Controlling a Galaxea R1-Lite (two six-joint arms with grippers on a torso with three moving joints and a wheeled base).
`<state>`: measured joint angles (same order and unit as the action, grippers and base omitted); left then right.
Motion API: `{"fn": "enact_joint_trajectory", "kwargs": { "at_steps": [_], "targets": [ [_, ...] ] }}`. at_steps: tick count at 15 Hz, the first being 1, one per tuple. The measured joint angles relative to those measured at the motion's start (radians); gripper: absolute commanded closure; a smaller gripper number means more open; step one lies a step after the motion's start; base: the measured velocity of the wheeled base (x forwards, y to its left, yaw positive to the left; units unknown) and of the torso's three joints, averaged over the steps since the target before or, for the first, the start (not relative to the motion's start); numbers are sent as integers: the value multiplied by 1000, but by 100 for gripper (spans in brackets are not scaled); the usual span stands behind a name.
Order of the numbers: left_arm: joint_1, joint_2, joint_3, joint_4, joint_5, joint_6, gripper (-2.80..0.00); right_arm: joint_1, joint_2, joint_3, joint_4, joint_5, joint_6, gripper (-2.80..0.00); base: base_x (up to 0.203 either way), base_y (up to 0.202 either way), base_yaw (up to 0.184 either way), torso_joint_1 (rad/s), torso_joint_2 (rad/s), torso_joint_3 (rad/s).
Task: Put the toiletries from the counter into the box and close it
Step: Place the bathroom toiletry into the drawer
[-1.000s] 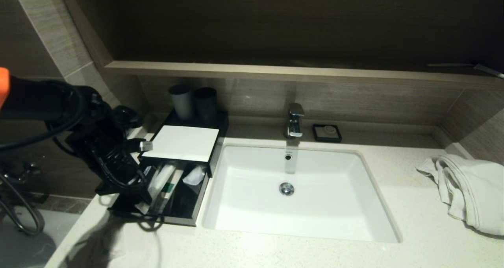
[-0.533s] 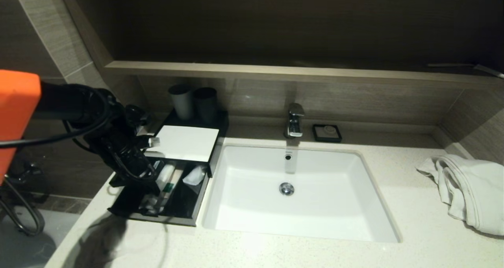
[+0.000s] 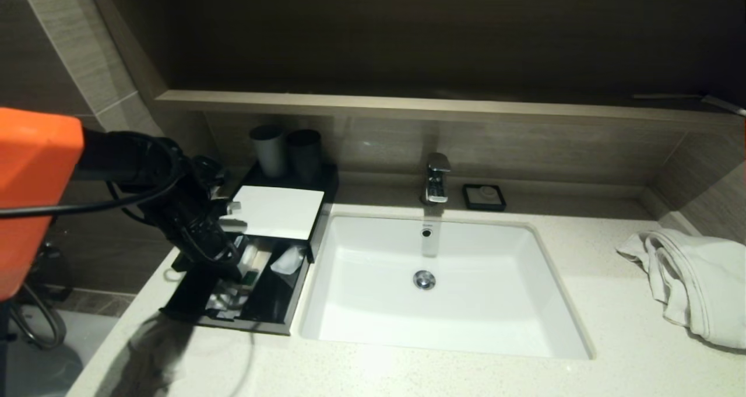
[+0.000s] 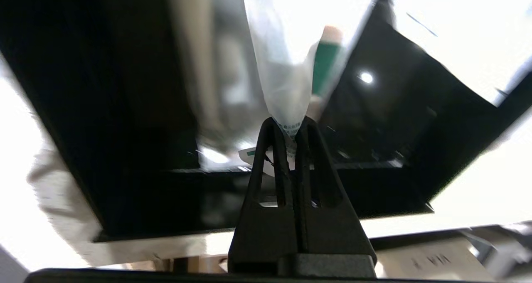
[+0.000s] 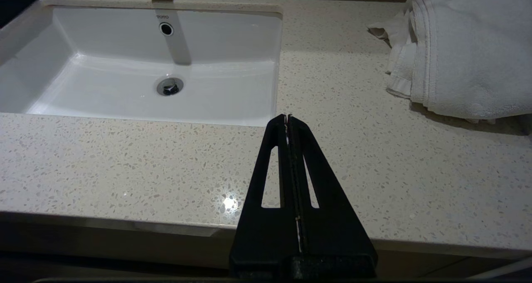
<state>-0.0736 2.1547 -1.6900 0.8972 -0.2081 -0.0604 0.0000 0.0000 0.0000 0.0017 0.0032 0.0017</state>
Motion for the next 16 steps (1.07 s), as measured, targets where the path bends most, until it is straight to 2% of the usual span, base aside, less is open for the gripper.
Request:
{"fn": "enact_joint_trajectory", "kwargs": {
  "at_steps": [4, 5, 10, 16],
  "targets": [
    [0, 7, 0, -6, 18, -2, 0, 0, 0, 0, 0, 0, 0, 0, 0, 0, 0, 0, 0, 0],
    [0, 5, 0, -6, 19, -2, -280, 0, 0, 0, 0, 0, 0, 0, 0, 0, 0, 0, 0, 0],
    [-6, -21, -1, 2, 18, -4, -280, 0, 0, 0, 0, -1, 0, 0, 0, 0, 0, 0, 0, 0],
    [-29, -138, 9, 16, 15, -55, -280, 0, 0, 0, 0, 0, 0, 0, 0, 0, 0, 0, 0, 0]
  ]
}}
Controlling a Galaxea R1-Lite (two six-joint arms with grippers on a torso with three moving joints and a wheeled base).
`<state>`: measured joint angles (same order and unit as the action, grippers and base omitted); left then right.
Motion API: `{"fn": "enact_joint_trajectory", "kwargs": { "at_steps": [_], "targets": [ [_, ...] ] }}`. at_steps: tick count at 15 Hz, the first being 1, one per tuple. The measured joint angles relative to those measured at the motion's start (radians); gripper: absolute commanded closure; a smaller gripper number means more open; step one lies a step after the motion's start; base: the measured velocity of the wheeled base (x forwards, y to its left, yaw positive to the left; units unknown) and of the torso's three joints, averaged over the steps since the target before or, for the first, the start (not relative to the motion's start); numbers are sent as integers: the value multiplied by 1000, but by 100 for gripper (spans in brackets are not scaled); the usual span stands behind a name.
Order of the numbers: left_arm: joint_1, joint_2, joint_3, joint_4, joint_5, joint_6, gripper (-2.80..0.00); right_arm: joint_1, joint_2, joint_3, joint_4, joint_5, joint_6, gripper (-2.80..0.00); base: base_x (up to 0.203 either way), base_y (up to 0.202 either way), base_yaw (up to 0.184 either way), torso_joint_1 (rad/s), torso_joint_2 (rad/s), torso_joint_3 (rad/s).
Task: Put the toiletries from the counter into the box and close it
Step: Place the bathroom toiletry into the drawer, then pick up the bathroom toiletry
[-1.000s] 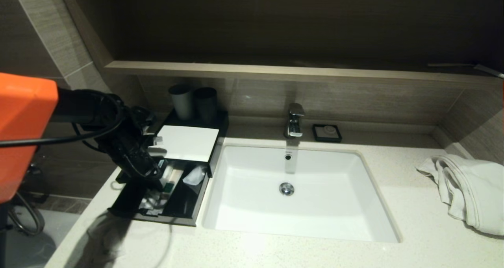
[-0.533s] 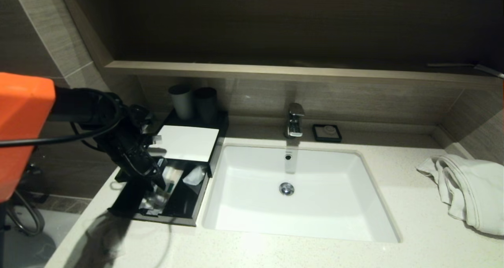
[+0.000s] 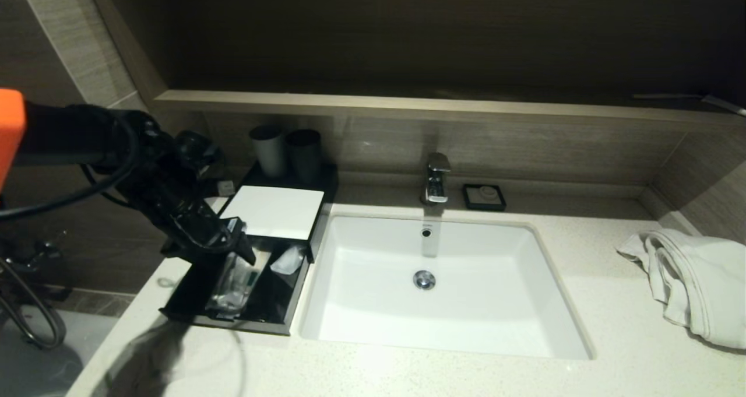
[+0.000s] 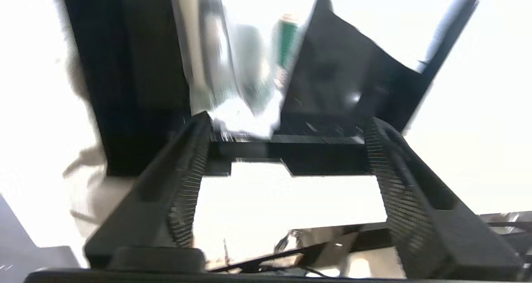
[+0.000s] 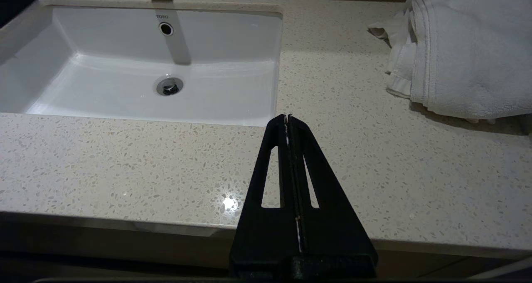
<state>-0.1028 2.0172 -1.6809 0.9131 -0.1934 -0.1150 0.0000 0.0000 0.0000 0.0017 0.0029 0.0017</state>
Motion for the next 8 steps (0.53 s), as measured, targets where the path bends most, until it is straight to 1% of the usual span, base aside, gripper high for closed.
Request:
{"fn": "enact_joint_trajectory", "kwargs": {
  "at_steps": [3, 4, 6, 7, 8],
  "targets": [
    [-2, -141, 14, 53, 13, -59, -280, 0, 0, 0, 0, 0, 0, 0, 0, 0, 0, 0, 0, 0],
    [-1, -199, 36, 69, 32, -73, 0, 0, 0, 0, 0, 0, 0, 0, 0, 0, 0, 0, 0, 0],
    [5, -297, 128, 78, 109, -99, 0, 0, 0, 0, 0, 0, 0, 0, 0, 0, 0, 0, 0, 0],
    [7, -341, 187, 76, 163, -122, 0, 0, 0, 0, 0, 0, 0, 0, 0, 0, 0, 0, 0, 0],
    [8, -378, 259, 69, 200, -150, 0, 0, 0, 0, 0, 0, 0, 0, 0, 0, 0, 0, 0, 0]
  ]
}}
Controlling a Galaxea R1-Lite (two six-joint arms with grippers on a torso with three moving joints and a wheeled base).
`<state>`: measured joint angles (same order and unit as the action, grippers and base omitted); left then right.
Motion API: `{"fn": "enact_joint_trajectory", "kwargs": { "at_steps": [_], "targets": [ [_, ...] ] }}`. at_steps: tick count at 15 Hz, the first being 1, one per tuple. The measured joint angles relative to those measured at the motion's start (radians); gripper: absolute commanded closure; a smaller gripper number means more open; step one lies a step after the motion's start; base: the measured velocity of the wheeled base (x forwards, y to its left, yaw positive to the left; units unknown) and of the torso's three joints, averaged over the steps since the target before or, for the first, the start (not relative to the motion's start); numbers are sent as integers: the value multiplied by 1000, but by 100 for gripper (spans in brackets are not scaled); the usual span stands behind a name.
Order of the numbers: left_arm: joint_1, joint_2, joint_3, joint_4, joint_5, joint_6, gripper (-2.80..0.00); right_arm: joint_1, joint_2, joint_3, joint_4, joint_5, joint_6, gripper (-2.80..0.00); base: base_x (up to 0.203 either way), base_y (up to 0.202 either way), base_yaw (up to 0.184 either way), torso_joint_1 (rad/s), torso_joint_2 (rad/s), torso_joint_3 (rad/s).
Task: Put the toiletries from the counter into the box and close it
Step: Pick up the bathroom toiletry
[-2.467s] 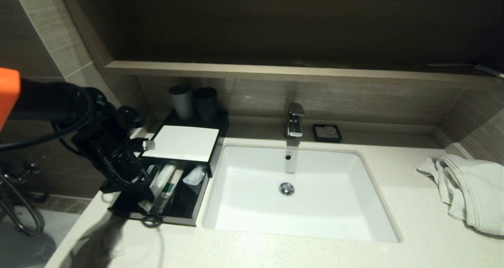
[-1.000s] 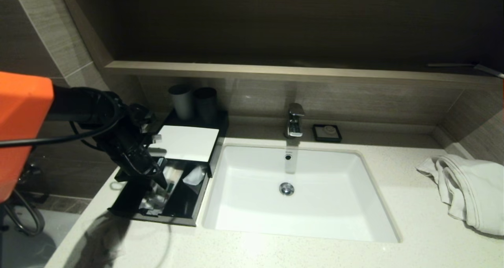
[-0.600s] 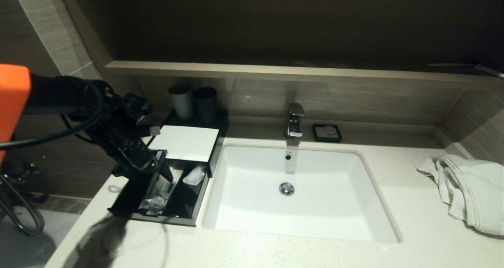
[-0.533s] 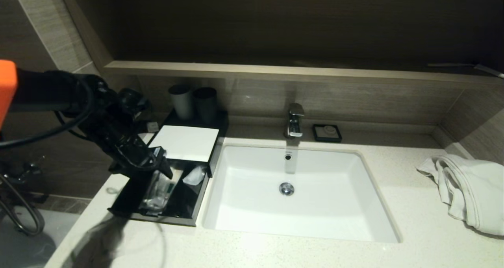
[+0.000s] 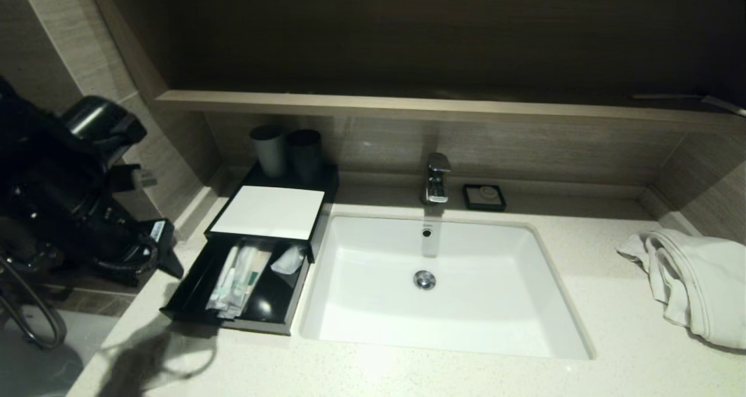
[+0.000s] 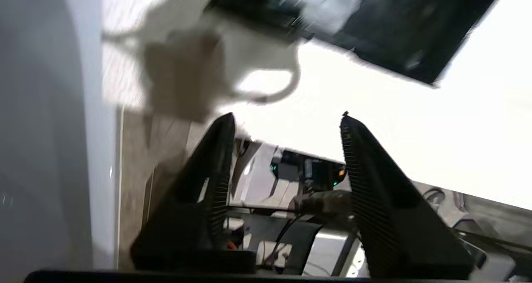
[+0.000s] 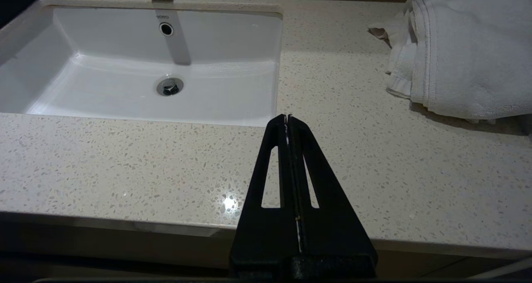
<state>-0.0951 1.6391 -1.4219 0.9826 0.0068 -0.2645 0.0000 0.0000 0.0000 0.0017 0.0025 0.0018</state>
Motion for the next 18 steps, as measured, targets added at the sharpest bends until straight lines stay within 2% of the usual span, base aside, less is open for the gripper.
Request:
{"fn": "enact_joint_trajectory", "kwargs": {
  "at_steps": [3, 6, 8, 12, 18],
  "targets": [
    [1, -99, 260, -113, 35, -70, 0, 0, 0, 0, 0, 0, 0, 0, 0, 0, 0, 0, 0, 0],
    [1, -177, 535, -364, 48, -91, 0, 0, 0, 0, 0, 0, 0, 0, 0, 0, 0, 0, 0, 0],
    [8, -211, 624, -491, 49, -98, 0, 0, 0, 0, 0, 0, 0, 0, 0, 0, 0, 0, 0, 0],
    [83, -231, 668, -514, 46, -91, 0, 0, 0, 0, 0, 0, 0, 0, 0, 0, 0, 0, 0, 0],
    [110, -187, 633, -517, 4, -91, 0, 0, 0, 0, 0, 0, 0, 0, 0, 0, 0, 0, 0, 0]
  ]
}}
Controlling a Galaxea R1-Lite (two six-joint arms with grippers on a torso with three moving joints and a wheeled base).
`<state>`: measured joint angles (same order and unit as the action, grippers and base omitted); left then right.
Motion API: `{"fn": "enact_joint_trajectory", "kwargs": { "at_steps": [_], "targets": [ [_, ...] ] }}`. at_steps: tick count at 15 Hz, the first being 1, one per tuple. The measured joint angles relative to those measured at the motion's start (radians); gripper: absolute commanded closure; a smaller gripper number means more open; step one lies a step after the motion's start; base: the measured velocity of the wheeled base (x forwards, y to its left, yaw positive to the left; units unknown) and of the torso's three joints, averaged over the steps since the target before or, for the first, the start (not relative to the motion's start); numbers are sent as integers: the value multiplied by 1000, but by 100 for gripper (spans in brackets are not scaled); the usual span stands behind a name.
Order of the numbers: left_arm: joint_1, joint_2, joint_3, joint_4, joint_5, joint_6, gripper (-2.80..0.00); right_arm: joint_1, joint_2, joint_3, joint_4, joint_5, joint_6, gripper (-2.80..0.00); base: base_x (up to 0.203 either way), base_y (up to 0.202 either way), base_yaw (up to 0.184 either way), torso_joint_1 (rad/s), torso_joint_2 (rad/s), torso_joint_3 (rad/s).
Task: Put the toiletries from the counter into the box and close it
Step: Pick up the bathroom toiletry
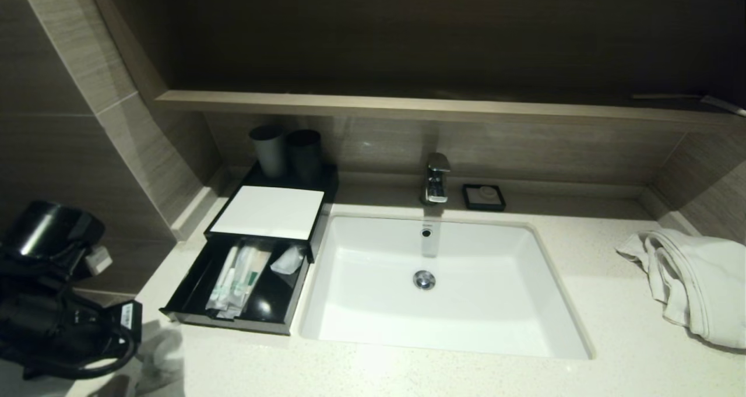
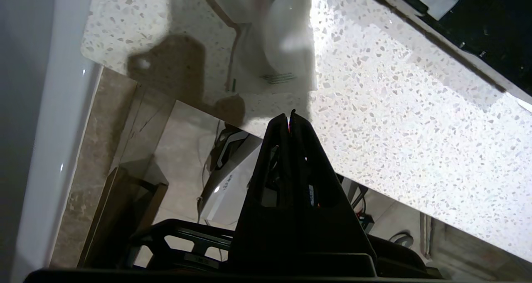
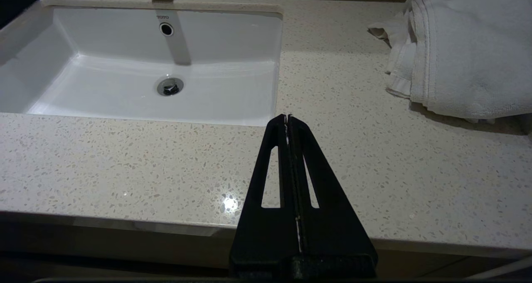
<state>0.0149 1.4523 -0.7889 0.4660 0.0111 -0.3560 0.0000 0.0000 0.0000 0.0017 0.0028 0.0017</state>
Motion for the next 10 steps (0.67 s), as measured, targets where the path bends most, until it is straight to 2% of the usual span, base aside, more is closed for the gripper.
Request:
{"fn": "enact_joint_trajectory", "kwargs": {
  "at_steps": [3, 7, 10],
  "targets": [
    [14, 10, 6, 7, 2, 15, 0, 0, 0, 0, 0, 0, 0, 0, 0, 0, 0, 0, 0, 0],
    [47, 24, 41, 1, 0, 112, 0, 0, 0, 0, 0, 0, 0, 0, 0, 0, 0, 0, 0, 0],
    [113, 48, 60, -7, 0, 196, 0, 0, 0, 0, 0, 0, 0, 0, 0, 0, 0, 0, 0, 0]
  ]
}}
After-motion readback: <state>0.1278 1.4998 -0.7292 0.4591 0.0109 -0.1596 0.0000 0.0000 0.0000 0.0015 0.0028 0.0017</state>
